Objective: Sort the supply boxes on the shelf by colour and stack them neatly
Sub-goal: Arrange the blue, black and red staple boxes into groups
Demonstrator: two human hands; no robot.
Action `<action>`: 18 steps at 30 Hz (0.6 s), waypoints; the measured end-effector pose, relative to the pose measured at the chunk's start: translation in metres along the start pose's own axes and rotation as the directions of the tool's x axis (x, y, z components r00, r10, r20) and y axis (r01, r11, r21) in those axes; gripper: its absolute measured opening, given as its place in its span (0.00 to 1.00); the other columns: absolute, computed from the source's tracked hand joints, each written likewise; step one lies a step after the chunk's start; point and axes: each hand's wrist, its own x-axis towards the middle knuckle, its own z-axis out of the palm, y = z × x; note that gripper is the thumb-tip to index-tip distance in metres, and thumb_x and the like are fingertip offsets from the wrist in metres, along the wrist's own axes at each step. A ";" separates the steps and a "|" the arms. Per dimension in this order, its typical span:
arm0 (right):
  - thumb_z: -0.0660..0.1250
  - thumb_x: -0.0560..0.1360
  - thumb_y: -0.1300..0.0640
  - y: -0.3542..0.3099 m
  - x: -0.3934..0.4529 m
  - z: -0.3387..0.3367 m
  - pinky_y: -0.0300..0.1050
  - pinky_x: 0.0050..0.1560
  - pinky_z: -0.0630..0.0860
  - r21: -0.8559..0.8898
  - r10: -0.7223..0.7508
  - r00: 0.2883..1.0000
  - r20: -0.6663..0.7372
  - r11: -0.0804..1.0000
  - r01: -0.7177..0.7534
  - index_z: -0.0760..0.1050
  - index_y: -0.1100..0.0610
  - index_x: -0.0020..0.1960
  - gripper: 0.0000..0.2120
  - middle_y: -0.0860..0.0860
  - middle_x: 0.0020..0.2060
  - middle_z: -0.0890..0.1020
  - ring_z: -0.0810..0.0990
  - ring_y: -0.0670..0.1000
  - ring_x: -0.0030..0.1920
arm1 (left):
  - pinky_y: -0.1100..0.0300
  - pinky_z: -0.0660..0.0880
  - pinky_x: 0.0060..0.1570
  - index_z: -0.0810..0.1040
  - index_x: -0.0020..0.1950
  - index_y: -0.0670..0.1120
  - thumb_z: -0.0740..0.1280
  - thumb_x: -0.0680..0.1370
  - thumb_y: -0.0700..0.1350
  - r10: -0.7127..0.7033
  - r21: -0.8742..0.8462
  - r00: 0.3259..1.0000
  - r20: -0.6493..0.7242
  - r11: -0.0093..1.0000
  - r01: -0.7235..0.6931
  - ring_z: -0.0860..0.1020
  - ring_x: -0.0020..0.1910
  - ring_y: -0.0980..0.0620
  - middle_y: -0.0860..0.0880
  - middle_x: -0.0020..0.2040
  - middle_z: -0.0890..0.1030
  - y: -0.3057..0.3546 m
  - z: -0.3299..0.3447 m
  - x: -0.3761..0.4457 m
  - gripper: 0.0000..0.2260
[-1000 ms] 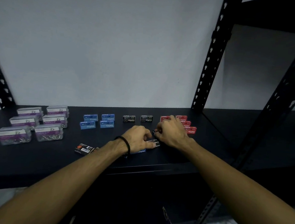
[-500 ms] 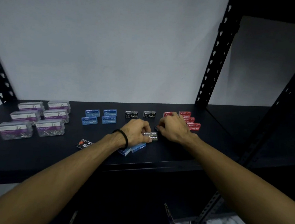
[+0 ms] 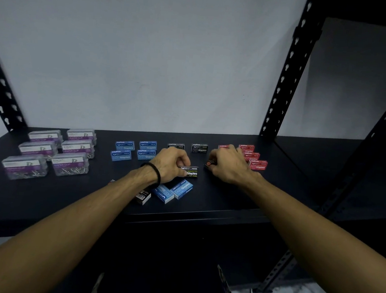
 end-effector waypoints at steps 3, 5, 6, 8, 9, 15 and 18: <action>0.69 0.74 0.52 -0.005 -0.001 0.000 0.53 0.62 0.70 0.048 -0.031 0.999 -0.037 0.998 0.032 0.78 0.54 0.62 0.17 0.53 0.55 0.82 0.77 0.56 0.57 | 0.67 0.70 0.35 0.79 0.45 0.50 0.76 0.70 0.41 -0.012 0.011 1.000 -0.019 1.000 0.012 0.76 0.35 0.59 0.52 0.40 0.80 -0.006 -0.005 -0.001 0.09; 0.71 0.74 0.55 -0.008 -0.001 0.001 0.51 0.57 0.76 0.114 -0.034 0.999 -0.026 0.993 0.036 0.78 0.56 0.62 0.17 0.53 0.56 0.80 0.79 0.54 0.54 | 0.67 0.70 0.35 0.79 0.45 0.50 0.76 0.70 0.41 -0.016 0.012 1.000 -0.026 1.000 0.016 0.76 0.35 0.59 0.52 0.40 0.80 -0.009 -0.007 -0.001 0.09; 0.71 0.74 0.57 -0.009 -0.001 0.002 0.49 0.55 0.77 0.160 -0.031 0.999 -0.016 0.987 0.033 0.78 0.56 0.61 0.16 0.53 0.55 0.79 0.79 0.53 0.53 | 0.66 0.71 0.36 0.79 0.46 0.50 0.76 0.70 0.41 -0.018 0.018 0.999 -0.028 1.000 0.018 0.76 0.36 0.58 0.52 0.41 0.80 -0.010 -0.008 -0.002 0.09; 0.71 0.74 0.59 -0.011 -0.001 0.004 0.43 0.49 0.75 0.230 -0.040 0.999 -0.017 0.972 0.043 0.78 0.57 0.58 0.13 0.51 0.52 0.78 0.77 0.50 0.50 | 0.64 0.73 0.38 0.79 0.47 0.49 0.75 0.71 0.41 -0.019 0.032 0.999 -0.030 0.999 0.020 0.77 0.37 0.56 0.50 0.42 0.80 -0.011 -0.009 -0.002 0.09; 0.71 0.73 0.60 -0.012 -0.001 0.004 0.40 0.46 0.73 0.248 -0.052 0.998 -0.023 0.967 0.056 0.78 0.56 0.56 0.12 0.49 0.49 0.77 0.76 0.49 0.48 | 0.63 0.74 0.39 0.79 0.48 0.48 0.75 0.71 0.41 -0.018 0.037 0.999 -0.031 0.999 0.019 0.77 0.38 0.56 0.50 0.42 0.80 -0.012 -0.009 -0.002 0.09; 0.72 0.71 0.63 -0.018 -0.002 0.007 0.32 0.35 0.66 0.323 -0.120 0.993 0.022 0.940 0.106 0.75 0.52 0.48 0.10 0.42 0.41 0.74 0.75 0.44 0.41 | 0.62 0.75 0.40 0.79 0.49 0.47 0.75 0.71 0.41 -0.006 0.067 0.999 -0.054 0.998 0.010 0.76 0.38 0.55 0.50 0.43 0.79 -0.015 -0.014 -0.004 0.10; 0.74 0.72 0.61 -0.019 -0.003 0.005 0.30 0.36 0.66 0.355 -0.140 0.988 0.071 0.929 0.106 0.74 0.49 0.47 0.11 0.41 0.41 0.75 0.75 0.40 0.40 | 0.63 0.74 0.40 0.79 0.49 0.47 0.75 0.71 0.41 -0.004 0.068 0.998 -0.061 0.998 0.008 0.75 0.38 0.56 0.50 0.43 0.79 -0.017 -0.014 -0.004 0.10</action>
